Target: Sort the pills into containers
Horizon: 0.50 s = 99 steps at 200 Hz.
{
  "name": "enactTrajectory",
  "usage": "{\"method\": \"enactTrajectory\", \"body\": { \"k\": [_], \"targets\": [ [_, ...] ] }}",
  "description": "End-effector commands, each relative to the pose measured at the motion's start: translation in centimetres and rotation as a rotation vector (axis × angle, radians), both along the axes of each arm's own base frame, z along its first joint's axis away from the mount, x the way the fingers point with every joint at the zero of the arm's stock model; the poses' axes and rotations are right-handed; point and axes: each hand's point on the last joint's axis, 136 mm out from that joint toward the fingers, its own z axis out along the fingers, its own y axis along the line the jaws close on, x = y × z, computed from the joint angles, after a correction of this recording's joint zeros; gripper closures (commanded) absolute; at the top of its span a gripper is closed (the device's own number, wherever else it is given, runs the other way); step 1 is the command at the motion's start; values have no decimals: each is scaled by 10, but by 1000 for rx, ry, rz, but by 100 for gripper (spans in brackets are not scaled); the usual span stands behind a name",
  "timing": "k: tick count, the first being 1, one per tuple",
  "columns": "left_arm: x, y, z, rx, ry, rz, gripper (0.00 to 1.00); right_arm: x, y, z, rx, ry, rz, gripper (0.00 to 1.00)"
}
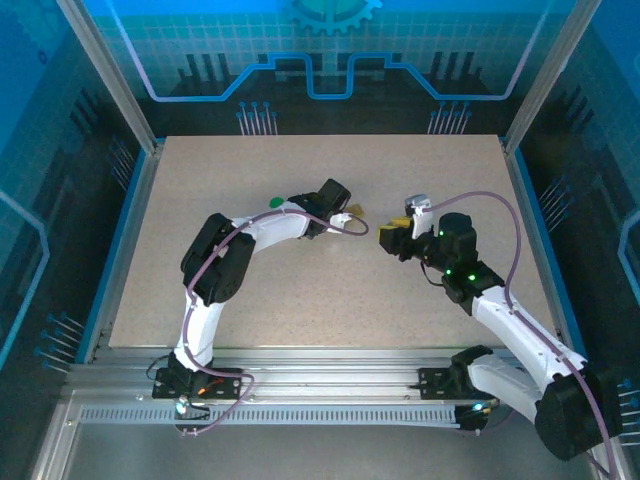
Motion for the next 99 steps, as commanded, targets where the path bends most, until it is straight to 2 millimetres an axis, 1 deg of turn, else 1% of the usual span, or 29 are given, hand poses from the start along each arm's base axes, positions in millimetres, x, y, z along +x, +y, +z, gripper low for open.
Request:
{"method": "enactTrajectory", "body": {
  "k": [1, 32, 99],
  "targets": [
    [-2, 0, 24, -21, -44, 5, 100, 3, -2, 0, 18, -2, -4, 89],
    [-3, -1, 30, -61, -43, 19, 100, 4, -2, 0, 20, 0, -3, 89],
    [-6, 4, 25, -77, -29, 47, 100, 3, -2, -1, 20, 4, 0, 89]
  ]
}}
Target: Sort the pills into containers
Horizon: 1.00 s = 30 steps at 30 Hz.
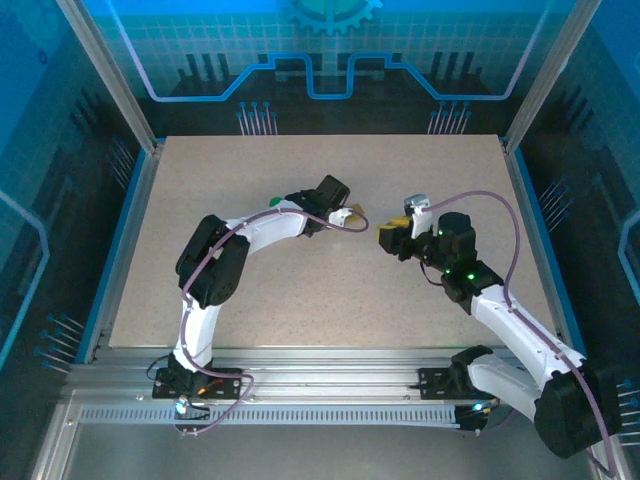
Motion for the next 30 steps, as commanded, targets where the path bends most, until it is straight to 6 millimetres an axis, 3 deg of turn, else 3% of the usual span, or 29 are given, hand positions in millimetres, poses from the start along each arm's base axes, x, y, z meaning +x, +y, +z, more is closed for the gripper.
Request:
{"method": "enactTrajectory", "body": {
  "k": [1, 16, 30],
  "targets": [
    [-6, 4, 8, -28, 4, 17, 100, 2, -2, 0, 17, -2, -2, 89],
    [-5, 13, -25, 135, 50, -32, 100, 2, -3, 1, 16, -3, -3, 89],
    [3, 3, -13, 148, -16, -60, 100, 2, -3, 2, 18, -5, -5, 89]
  ]
}}
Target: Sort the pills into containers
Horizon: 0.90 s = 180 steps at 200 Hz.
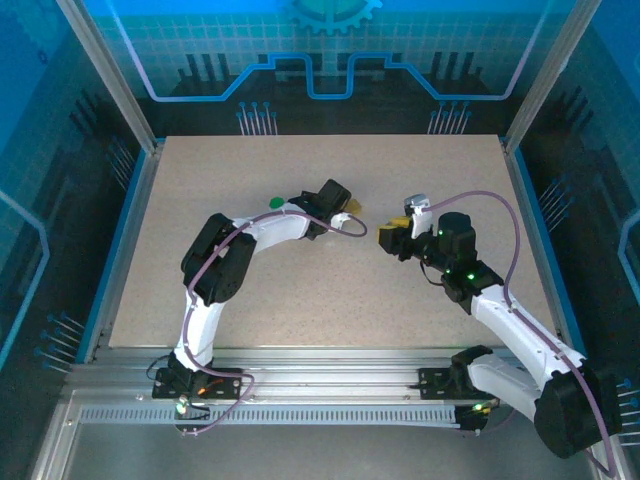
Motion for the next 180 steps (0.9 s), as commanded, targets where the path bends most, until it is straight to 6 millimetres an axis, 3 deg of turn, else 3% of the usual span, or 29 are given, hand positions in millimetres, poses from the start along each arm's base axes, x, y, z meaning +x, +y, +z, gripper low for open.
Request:
{"method": "enactTrajectory", "body": {
  "k": [1, 114, 180],
  "targets": [
    [-4, -3, 0, 15, -1, -16, 100, 2, -3, 2, 16, -4, -6, 89],
    [-9, -1, 16, -49, -14, 12, 100, 2, -3, 2, 18, -4, -3, 89],
    [-15, 6, 15, -129, -2, 86, 100, 2, -2, 2, 22, -4, 0, 89]
  ]
}}
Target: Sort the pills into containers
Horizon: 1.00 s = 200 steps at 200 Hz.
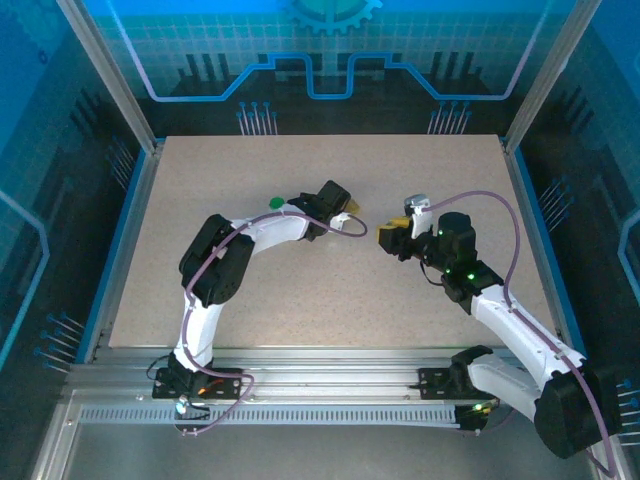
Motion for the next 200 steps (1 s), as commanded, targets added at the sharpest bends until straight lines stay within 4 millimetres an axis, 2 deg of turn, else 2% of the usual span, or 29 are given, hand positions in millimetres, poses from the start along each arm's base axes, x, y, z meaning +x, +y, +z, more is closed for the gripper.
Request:
{"method": "enactTrajectory", "body": {
  "k": [1, 56, 166, 200],
  "targets": [
    [-8, 5, 15, -79, -1, 48, 100, 2, -2, 2, 21, -2, -1, 89],
    [-14, 10, 14, -155, 4, 119, 100, 3, -2, 0, 21, 3, -1, 89],
    [-23, 3, 27, -490, -6, 268, 100, 4, -1, -3, 24, 11, 1, 89],
    [-24, -3, 45, -617, -53, 291, 100, 5, -3, -4, 14, 10, -7, 89]
  ]
}}
